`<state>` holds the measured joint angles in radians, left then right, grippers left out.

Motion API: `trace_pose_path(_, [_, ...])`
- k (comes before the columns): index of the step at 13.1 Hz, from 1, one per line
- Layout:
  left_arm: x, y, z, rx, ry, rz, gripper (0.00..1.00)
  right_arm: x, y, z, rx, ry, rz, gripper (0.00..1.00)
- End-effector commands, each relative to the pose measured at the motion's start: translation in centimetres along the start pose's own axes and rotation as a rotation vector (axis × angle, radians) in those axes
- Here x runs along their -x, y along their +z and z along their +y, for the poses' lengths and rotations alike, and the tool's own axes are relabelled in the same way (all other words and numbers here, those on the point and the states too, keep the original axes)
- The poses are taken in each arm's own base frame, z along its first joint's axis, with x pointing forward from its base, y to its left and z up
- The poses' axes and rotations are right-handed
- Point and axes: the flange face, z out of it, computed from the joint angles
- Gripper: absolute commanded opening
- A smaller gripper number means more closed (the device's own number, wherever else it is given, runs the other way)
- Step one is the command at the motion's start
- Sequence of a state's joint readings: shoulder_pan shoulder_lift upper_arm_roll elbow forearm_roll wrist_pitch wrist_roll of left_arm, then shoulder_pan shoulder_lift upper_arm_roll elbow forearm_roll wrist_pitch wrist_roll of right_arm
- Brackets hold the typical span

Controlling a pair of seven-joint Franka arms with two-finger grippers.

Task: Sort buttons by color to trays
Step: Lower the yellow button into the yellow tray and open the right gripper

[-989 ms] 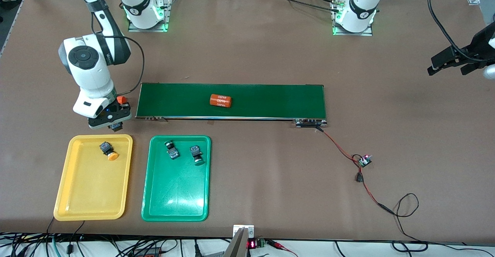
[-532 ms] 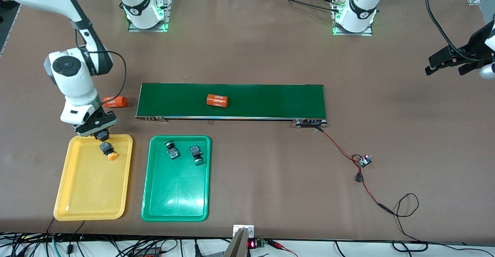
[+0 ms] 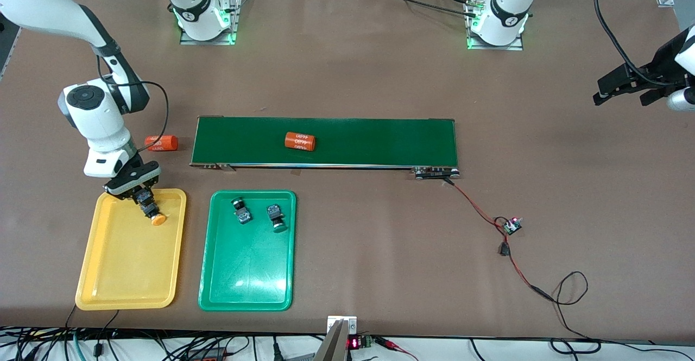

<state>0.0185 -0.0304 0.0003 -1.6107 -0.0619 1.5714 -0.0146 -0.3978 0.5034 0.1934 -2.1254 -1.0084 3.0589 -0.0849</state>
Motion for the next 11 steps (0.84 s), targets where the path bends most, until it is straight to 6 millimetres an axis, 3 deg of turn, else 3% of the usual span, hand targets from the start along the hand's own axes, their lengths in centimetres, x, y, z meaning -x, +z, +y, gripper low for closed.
trace_pose_path(1, [-0.5, -0.4, 1.7, 0.004, 0.034, 0.001, 1.00, 0.6, 0.5, 1.2, 0.021, -0.066, 0.053, 0.18])
trace_pose_path(5, [-1.0, -0.7, 1.8, 0.004, 0.027, 0.007, 1.00, 1.2, 0.8, 1.7, 0.033, -0.113, 0.102, 0.18])
trace_pose_path(6, [-1.0, -0.6, 1.7, 0.004, 0.027, 0.005, 1.00, 1.3, 0.8, 2.2, 0.040, -0.113, 0.104, 0.24])
trace_pose_path(7, [-1.0, -0.7, 1.8, 0.004, 0.027, 0.007, 1.00, 1.4, 1.0, 2.1, 0.037, -0.110, 0.103, 0.47])
trace_pose_path(9, [-1.0, -0.5, 1.5, 0.007, 0.021, 0.003, 1.00, 1.4, 1.0, 2.1, 0.037, -0.110, 0.106, 0.74])
trace_pose_path(10, [-1.1, -0.6, 1.1, 0.006, 0.015, 0.003, 1.00, 1.3, 0.9, 2.1, 0.037, -0.109, 0.119, 0.94])
trace_pose_path(11, [-1.1, -0.6, 0.4, 0.004, 0.003, 0.004, 1.00, 1.6, 1.0, 2.1, 0.035, -0.105, 0.126, 1.00])
